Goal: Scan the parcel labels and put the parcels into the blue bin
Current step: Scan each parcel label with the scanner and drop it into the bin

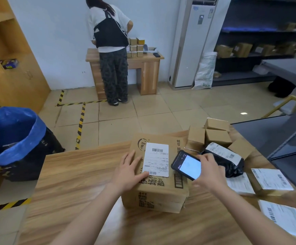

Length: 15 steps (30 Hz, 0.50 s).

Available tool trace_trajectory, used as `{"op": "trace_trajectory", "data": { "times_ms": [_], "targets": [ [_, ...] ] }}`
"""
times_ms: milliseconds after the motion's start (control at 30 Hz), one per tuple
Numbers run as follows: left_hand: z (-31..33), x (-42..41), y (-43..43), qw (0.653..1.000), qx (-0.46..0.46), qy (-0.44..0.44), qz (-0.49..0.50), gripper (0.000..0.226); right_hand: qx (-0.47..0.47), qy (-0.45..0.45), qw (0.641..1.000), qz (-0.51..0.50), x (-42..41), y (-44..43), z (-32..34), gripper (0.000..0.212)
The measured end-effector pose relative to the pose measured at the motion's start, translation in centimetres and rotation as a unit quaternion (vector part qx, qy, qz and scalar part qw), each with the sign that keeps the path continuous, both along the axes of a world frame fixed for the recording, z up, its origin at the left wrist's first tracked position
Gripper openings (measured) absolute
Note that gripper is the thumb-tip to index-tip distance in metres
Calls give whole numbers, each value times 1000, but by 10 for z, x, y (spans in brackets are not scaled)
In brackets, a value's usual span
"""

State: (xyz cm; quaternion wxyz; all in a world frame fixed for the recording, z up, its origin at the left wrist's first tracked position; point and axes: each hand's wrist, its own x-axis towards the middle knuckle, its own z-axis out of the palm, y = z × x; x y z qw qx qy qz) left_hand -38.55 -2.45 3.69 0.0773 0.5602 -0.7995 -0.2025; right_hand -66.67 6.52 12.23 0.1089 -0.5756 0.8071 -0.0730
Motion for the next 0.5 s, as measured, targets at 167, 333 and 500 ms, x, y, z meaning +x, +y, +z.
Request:
{"op": "trace_trajectory", "data": {
  "times_ms": [167, 333, 500],
  "targets": [
    [-4, 5, -8, 999, 9, -15, -28, 95, -9, 117, 992, 50, -14, -17, 22, 91],
    [7, 36, -28, 987, -3, -50, -154, 91, -7, 128, 989, 72, -8, -18, 28, 93],
    [28, 66, -55, 947, -76, -177, -258, 91, 15, 121, 988, 96, 7, -14, 22, 96]
  ]
}}
